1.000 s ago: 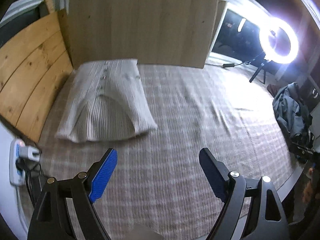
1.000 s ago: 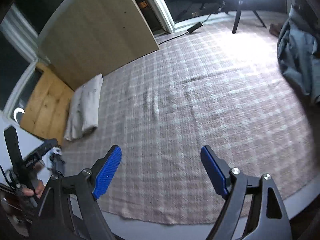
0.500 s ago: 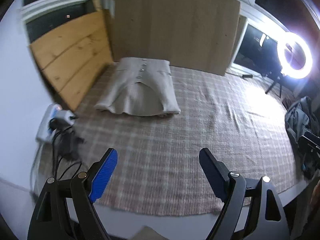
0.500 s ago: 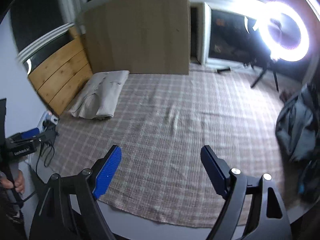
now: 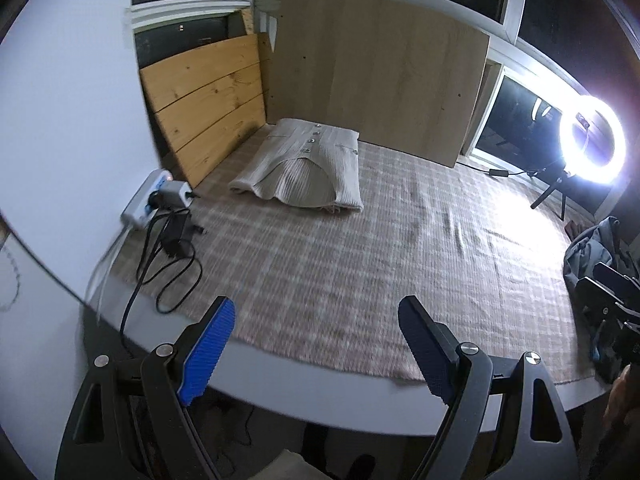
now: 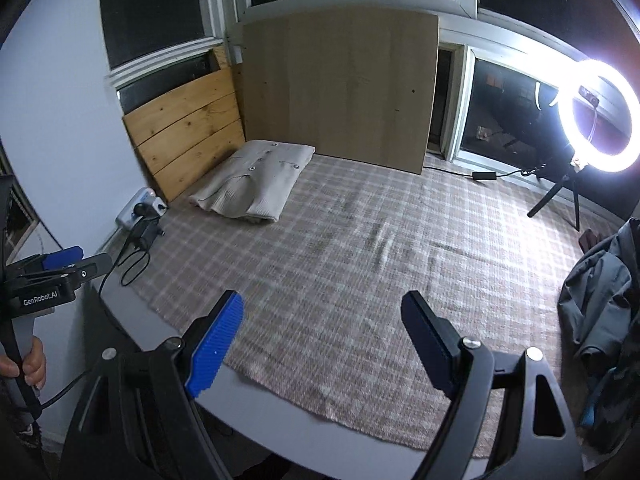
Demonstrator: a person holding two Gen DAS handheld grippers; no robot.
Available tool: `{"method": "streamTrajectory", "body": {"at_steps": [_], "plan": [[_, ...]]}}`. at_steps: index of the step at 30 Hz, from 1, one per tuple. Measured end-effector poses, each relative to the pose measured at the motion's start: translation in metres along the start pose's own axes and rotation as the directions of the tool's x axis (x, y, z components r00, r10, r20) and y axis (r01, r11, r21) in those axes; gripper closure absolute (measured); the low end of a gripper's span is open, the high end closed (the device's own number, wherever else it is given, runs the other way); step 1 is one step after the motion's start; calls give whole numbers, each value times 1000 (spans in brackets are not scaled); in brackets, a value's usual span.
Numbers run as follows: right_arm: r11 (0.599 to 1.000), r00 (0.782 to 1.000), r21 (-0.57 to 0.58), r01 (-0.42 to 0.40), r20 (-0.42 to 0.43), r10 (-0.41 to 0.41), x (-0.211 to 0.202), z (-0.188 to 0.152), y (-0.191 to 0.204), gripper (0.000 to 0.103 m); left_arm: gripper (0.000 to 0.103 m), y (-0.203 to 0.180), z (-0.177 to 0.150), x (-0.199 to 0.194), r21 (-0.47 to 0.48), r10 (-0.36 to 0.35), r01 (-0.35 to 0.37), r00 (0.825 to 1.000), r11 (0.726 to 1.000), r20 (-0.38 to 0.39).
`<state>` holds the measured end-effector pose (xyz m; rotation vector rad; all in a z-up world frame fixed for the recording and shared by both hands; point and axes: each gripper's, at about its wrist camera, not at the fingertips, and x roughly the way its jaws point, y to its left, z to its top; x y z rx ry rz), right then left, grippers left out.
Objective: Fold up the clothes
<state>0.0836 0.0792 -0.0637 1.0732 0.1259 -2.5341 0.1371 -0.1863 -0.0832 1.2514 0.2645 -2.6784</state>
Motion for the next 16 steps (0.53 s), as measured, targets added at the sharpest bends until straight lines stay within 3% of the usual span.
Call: {"method": "streamTrajectory", "body": {"at_steps": [16], "plan": [[999,1000,-44,-8,21,9,-33,-21,-3,22,20,-13,-32,-42,-14,24,-23,998,1000,60]]}}
